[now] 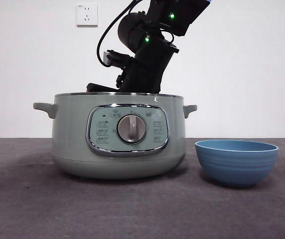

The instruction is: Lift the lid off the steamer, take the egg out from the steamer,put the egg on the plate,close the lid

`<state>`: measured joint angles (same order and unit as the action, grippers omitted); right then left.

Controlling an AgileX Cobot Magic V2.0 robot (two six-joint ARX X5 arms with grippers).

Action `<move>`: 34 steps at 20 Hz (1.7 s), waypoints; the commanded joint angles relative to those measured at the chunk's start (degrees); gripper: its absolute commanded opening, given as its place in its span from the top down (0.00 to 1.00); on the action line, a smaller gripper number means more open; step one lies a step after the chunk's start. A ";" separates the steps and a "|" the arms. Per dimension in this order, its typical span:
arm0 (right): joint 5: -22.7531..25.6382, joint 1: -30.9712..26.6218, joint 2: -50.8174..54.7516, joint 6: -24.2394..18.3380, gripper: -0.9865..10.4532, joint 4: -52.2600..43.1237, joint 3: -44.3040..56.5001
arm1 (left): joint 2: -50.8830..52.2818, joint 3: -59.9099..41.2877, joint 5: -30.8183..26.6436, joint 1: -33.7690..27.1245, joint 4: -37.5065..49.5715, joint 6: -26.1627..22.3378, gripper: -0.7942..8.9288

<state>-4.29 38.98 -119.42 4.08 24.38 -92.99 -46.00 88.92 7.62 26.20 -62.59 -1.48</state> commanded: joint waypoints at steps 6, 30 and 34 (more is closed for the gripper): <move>-0.09 0.17 -0.02 0.63 0.92 -0.39 -0.20 | 0.68 0.70 0.20 -0.13 1.53 -0.50 0.93; 2.71 -14.05 41.66 -3.85 0.92 21.00 21.22 | 0.68 0.70 0.44 0.00 2.54 -0.48 0.93; 2.71 -14.29 41.22 -3.48 0.92 11.10 33.83 | 0.68 0.70 0.44 0.00 2.54 -0.48 0.93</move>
<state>-1.52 24.64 -77.87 0.43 36.29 -59.70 -46.02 88.92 7.73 26.20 -62.87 -1.48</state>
